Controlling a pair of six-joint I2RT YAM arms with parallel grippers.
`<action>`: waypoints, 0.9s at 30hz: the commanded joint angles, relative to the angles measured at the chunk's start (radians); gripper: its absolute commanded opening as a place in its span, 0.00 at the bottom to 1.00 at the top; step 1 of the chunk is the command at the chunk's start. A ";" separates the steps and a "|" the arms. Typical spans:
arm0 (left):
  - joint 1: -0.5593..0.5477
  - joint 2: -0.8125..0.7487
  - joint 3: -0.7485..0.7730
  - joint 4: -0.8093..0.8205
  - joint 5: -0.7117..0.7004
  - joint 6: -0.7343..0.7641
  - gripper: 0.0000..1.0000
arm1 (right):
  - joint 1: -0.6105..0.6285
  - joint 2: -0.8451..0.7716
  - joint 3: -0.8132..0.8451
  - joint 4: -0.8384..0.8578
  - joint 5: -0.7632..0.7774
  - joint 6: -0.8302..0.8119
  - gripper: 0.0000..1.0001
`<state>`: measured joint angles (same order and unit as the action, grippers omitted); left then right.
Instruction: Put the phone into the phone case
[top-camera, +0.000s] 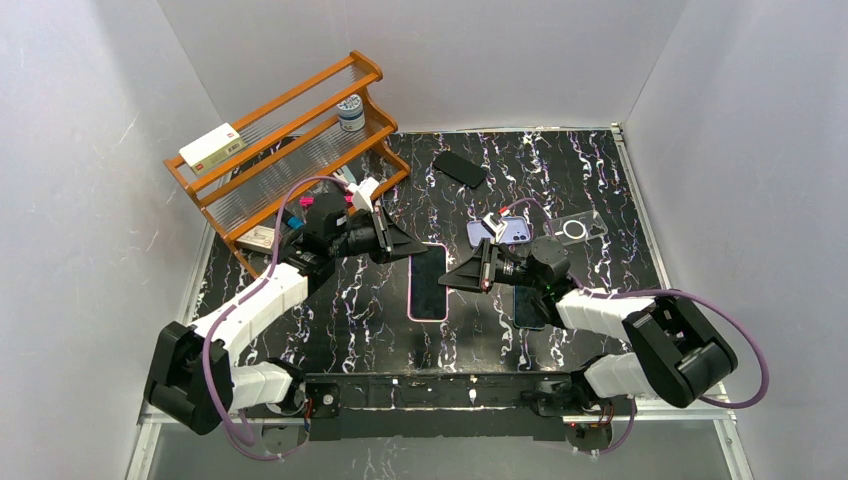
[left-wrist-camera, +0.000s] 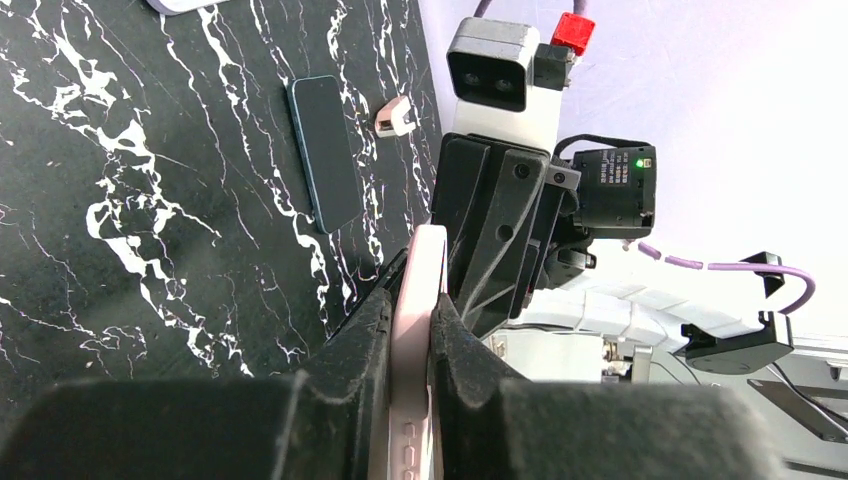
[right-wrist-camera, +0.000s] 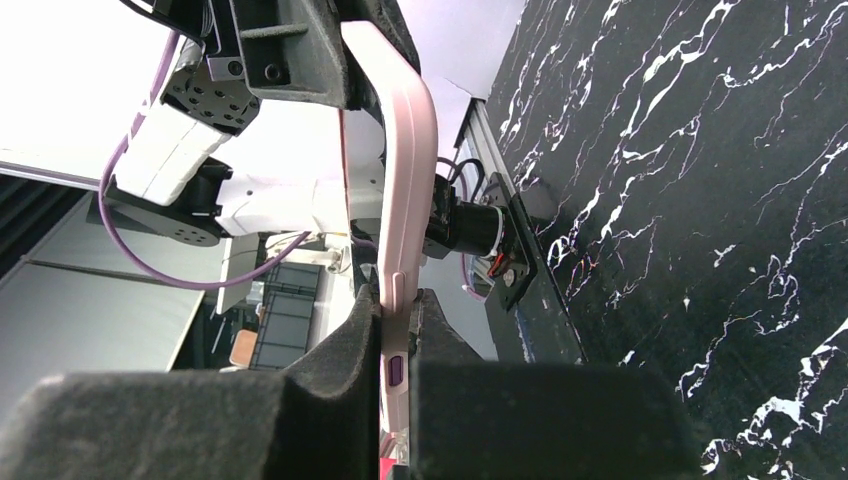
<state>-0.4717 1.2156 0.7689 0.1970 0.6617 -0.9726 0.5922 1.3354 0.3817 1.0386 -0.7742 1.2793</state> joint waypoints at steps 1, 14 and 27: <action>0.001 -0.016 0.013 -0.109 -0.073 0.039 0.00 | -0.003 -0.062 0.014 0.065 -0.006 -0.025 0.01; 0.001 -0.033 0.131 -0.372 -0.216 0.248 0.66 | -0.003 -0.132 0.060 -0.270 0.111 -0.187 0.01; 0.001 -0.024 0.199 -0.631 -0.453 0.605 0.89 | -0.003 0.135 0.200 -0.494 0.200 -0.379 0.01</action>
<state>-0.4744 1.2068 0.9558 -0.3309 0.3191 -0.5007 0.5911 1.3933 0.5068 0.5236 -0.5766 0.9493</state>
